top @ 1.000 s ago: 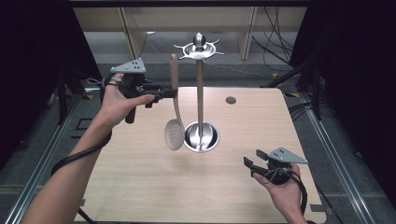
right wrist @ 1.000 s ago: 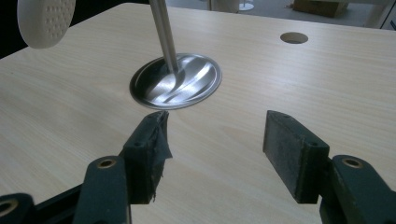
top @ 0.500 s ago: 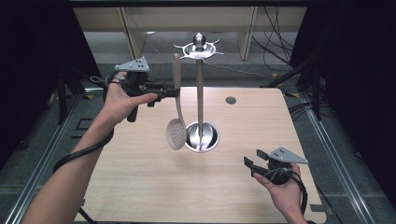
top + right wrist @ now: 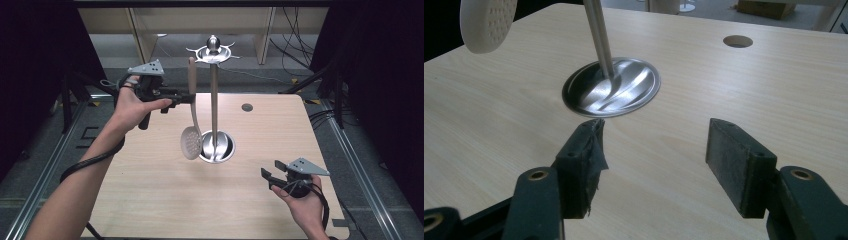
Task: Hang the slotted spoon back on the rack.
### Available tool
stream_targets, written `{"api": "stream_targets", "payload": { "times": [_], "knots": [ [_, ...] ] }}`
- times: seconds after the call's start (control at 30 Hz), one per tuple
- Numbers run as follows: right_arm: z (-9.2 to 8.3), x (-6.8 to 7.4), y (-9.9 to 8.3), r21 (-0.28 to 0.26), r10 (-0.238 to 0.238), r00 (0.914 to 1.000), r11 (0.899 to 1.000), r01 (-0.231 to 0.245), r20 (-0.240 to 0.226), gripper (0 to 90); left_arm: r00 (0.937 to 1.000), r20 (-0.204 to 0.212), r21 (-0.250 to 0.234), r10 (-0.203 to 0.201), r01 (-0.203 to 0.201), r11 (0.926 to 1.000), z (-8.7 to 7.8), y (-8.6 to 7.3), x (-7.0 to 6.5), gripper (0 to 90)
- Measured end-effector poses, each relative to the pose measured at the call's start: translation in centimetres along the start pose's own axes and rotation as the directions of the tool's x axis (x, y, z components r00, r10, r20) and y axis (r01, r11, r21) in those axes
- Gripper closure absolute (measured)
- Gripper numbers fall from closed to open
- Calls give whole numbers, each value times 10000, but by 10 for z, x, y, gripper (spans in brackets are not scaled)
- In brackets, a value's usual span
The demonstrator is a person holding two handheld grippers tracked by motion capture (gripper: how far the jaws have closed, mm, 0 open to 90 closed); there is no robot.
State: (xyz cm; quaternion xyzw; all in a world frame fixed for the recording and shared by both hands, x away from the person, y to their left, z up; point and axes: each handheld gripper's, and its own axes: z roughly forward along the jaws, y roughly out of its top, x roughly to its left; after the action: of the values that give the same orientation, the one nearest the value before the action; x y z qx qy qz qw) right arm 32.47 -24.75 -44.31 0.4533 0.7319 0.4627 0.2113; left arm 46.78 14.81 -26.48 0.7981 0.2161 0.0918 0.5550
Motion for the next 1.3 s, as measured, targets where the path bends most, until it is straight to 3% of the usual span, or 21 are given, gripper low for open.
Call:
{"api": "stream_targets", "payload": {
  "times": [0.3, 0.57, 0.63, 0.77, 0.87, 0.97, 1.0, 1.07, 1.3],
  "knots": [
    [0, 0, 0, 21, 0, 10000, 10000, 0, 3, 406, 9998, -97, 96, -167, 168, 9998, 6, -1, 0, 729],
    [0, 0, 0, 17, -17, 10000, 10000, 17, -3, 406, 9987, -216, -178, -457, 453, 9988, 7, -6, -2, 720],
    [0, 0, 0, 17, -22, 10000, 10000, 22, -6, 405, 9979, -231, -394, -603, 594, 9975, 5, -7, -3, 697],
    [0, 0, 0, -45, 76, 9999, 10000, -76, -83, 405, 9958, -686, -740, -600, 548, 9957, -5, -12, -6, 604],
    [0, 0, 0, -27, 49, 10000, 10000, -49, -54, 405, 9906, -1307, -901, -398, 282, 9955, -16, -21, -9, 510],
    [0, 0, 0, -59, 2, 10000, 10000, -2, -11, 405, 9847, -1640, -1192, -583, 389, 9921, -28, -33, -12, 425],
    [-1, 4, -1, 118, 421, 9991, 9990, -421, 48, 405, 9822, -1780, -1209, -604, 391, 9919, -32, -38, -13, 402],
    [0, 3, 0, 10, 282, 9996, 9996, -282, 14, 405, 9762, -2066, -1268, -657, 399, 9911, -39, -47, -15, 355],
    [2, 3, -1, -148, 174, 9998, 9997, -175, -53, 404, 9576, -2632, -1538, -1174, 785, 9850, -60, -80, -21, 295]
  ]
}}
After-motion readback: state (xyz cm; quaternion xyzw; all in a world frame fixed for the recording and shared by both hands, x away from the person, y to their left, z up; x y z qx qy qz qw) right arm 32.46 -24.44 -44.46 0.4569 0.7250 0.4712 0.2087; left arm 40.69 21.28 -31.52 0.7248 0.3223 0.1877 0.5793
